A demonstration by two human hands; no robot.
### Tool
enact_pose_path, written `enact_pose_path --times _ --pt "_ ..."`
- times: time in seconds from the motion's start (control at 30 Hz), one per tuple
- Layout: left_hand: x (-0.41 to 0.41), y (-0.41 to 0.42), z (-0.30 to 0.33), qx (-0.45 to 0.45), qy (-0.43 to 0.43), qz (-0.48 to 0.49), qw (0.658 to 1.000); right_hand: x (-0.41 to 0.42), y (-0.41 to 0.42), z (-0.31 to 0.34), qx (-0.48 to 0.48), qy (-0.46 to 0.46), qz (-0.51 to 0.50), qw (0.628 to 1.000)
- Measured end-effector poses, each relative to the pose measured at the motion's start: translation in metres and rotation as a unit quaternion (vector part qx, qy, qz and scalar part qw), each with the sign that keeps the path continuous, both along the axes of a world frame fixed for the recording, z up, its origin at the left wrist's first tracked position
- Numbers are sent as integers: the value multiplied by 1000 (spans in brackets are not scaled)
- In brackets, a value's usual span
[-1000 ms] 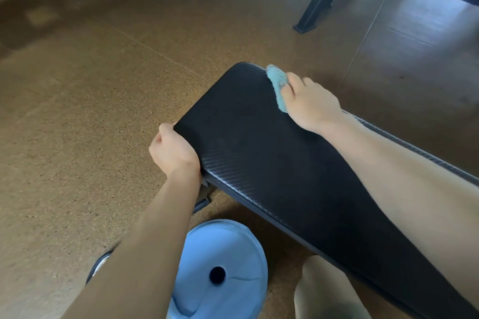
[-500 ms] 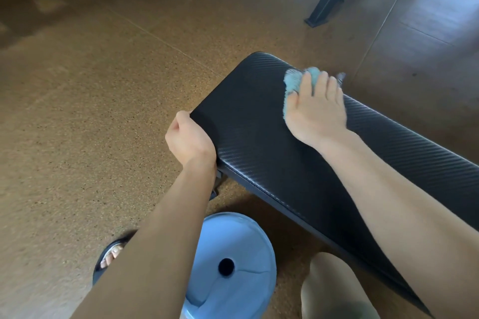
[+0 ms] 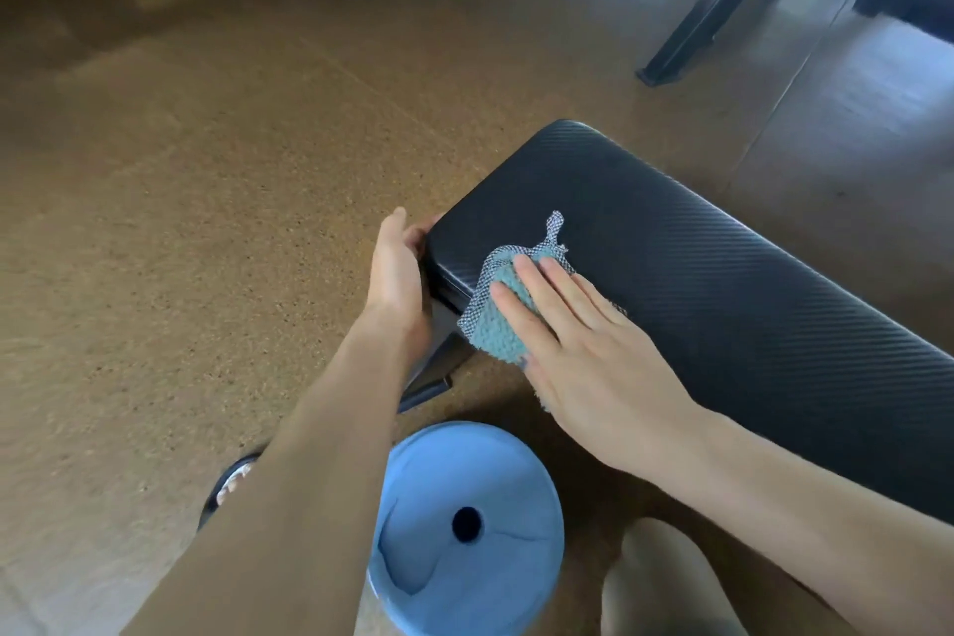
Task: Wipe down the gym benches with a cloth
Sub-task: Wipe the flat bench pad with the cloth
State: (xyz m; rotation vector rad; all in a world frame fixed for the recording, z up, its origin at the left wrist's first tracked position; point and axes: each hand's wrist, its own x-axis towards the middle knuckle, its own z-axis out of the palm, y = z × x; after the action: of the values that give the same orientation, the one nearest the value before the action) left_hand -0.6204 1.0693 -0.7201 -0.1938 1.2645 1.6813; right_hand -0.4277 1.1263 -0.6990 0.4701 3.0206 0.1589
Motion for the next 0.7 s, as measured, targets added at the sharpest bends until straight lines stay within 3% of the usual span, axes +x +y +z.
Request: enact_pose_path --times 0.1,0.3,0.53,0.7 --pt "-8 -8 -5 27 -15 -5 1000 -45 6 0 8 13 18 1000" --pt "-22 -15 -14 5 -15 87 996 -133 -1 -5 28 24 10 999" --pt "-20 -26 -30 -47 51 65 995 -27 -26 -7 91 -15 36 995" --pt "-22 -16 -21 -52 78 57 994 -48 -8 2 95 -47 94 990"
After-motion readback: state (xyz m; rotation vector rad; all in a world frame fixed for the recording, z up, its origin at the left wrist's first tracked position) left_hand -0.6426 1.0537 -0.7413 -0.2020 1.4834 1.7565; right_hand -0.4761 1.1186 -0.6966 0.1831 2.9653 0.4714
